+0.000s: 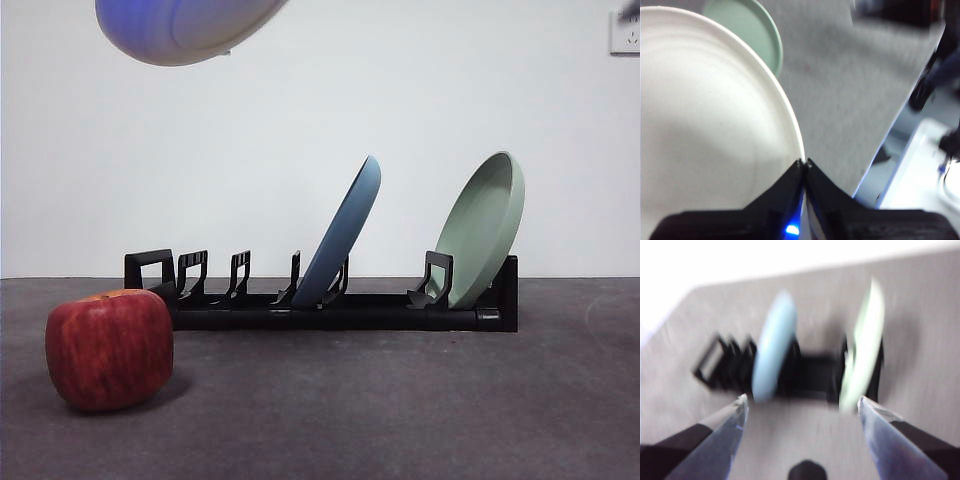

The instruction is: Take the yellow plate from the plate rack,put the plate on the table,take the apple from the table,put the apple in the plate

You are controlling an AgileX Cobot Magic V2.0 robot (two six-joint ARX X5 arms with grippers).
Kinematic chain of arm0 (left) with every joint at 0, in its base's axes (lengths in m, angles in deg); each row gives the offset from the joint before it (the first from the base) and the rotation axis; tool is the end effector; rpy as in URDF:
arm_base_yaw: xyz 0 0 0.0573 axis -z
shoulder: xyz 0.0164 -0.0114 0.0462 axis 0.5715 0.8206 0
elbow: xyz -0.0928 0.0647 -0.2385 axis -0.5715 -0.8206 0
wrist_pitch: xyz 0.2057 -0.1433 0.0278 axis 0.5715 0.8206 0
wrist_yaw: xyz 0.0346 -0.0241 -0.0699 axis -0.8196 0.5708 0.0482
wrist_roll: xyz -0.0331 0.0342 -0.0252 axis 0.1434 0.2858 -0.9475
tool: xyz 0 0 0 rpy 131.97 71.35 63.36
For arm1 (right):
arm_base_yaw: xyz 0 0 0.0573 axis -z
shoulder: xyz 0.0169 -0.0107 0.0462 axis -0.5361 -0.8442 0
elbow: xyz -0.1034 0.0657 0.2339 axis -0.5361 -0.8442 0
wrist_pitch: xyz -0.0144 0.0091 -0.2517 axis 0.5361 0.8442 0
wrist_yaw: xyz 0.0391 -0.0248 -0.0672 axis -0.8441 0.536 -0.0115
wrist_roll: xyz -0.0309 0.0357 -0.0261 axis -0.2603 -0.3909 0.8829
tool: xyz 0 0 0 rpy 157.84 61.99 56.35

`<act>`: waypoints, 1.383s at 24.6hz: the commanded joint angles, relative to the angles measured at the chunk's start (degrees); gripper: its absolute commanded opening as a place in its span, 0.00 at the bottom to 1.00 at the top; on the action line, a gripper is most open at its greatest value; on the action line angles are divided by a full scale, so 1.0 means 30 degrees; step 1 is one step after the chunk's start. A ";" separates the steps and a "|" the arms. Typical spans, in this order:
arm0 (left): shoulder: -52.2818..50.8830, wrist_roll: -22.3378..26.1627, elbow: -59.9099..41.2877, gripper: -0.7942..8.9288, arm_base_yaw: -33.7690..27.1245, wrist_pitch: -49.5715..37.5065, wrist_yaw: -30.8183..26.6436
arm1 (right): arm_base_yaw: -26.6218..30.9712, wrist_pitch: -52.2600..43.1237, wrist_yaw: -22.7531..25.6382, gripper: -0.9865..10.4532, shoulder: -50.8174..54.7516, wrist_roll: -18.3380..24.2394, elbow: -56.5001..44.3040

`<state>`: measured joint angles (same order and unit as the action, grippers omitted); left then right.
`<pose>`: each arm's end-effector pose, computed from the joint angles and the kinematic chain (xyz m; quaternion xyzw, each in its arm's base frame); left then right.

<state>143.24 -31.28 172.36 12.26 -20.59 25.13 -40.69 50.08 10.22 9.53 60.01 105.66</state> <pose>0.1635 -0.1810 0.4427 0.1414 0.3368 -0.4269 0.8272 0.1792 0.0350 0.3665 0.0940 0.2262 0.2028 0.9481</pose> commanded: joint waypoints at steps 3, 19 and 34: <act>0.0998 0.0015 -0.1209 0.07 0.4058 -0.0729 -0.3206 | 0.0007 0.0605 0.0058 0.42 -0.0772 -0.0102 0.3541; 0.5945 -0.1166 -0.9996 0.07 0.6732 -0.9836 -0.4226 | 0.0000 0.2273 0.0051 0.42 -0.1399 0.0226 0.6331; 0.8109 -0.1668 -0.9952 0.33 0.6827 -1.0491 -0.5668 | -0.0015 0.2645 -0.0007 0.42 -0.1399 0.0401 0.6331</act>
<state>167.87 -34.98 142.79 33.02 -52.22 8.71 -40.69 58.32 10.20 5.32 60.93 124.54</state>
